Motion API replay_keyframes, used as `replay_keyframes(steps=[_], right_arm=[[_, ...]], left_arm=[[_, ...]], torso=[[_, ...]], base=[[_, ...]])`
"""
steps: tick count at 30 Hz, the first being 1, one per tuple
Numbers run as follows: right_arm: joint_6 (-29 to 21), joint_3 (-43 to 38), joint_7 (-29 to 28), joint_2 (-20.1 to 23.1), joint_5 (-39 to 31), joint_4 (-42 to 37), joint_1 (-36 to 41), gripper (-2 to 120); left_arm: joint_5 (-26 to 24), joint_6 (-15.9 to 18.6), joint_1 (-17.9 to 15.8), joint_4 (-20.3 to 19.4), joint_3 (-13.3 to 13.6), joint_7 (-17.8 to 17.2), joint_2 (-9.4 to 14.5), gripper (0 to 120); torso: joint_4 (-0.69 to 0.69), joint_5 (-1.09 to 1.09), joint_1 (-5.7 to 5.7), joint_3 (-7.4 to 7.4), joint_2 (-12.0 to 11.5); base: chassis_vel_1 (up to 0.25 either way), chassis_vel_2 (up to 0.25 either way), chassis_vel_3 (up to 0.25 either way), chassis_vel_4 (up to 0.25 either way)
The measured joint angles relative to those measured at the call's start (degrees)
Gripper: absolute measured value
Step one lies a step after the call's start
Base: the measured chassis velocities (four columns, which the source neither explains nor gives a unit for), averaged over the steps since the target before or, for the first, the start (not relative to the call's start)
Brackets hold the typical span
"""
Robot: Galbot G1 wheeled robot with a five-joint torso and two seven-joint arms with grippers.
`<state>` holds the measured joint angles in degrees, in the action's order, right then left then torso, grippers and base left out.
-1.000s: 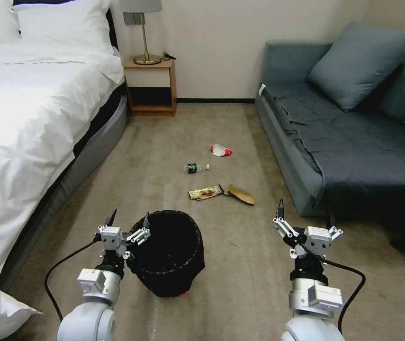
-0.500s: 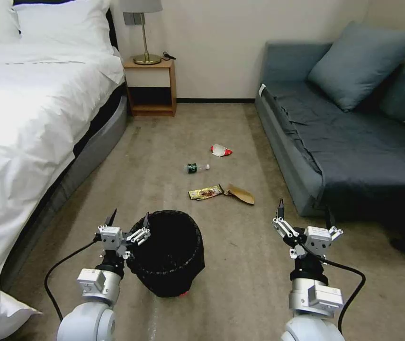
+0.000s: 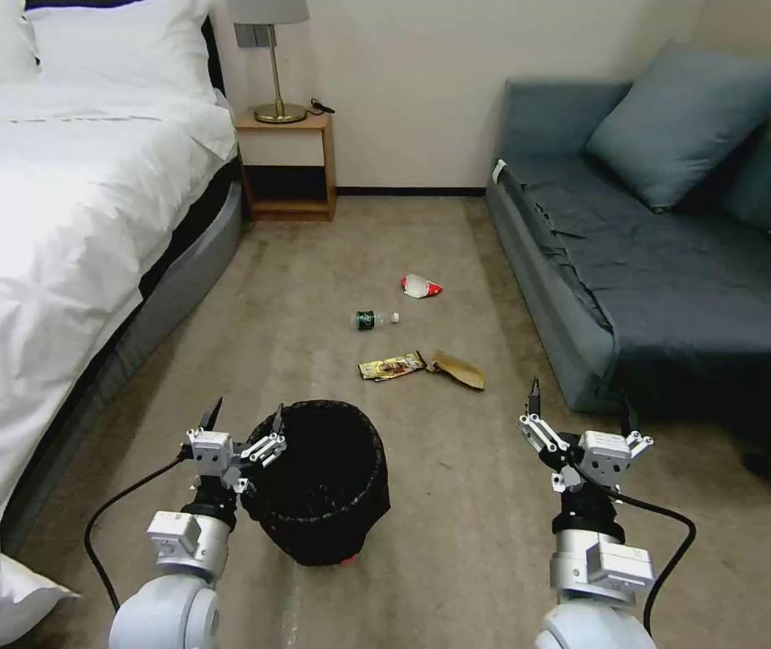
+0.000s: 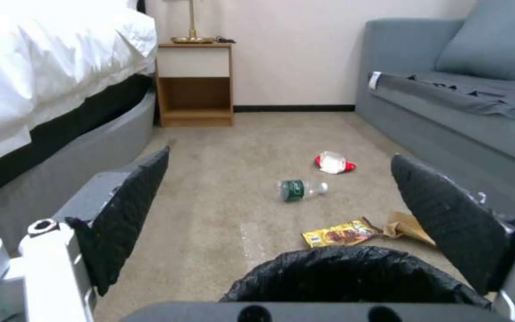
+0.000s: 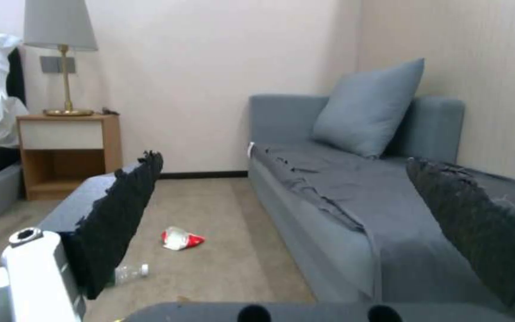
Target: Pick up the trash bin, then pick up the garbage on the floor and place it into the trash bin.
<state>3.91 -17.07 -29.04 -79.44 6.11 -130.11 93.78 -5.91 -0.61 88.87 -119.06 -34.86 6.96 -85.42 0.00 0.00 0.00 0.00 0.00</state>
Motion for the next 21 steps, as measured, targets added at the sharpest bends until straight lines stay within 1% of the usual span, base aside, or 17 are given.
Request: replay_keyframes(steps=[21], right_arm=[[0.0, 0.0, 0.0, 0.0, 0.0, 0.0, 0.0, 100]], left_arm=[[0.0, 0.0, 0.0, 0.0, 0.0, 0.0, 0.0, 100]], torso=[[0.0, 0.0, 0.0, 0.0, 0.0]], base=[[0.0, 0.0, 0.0, 0.0]])
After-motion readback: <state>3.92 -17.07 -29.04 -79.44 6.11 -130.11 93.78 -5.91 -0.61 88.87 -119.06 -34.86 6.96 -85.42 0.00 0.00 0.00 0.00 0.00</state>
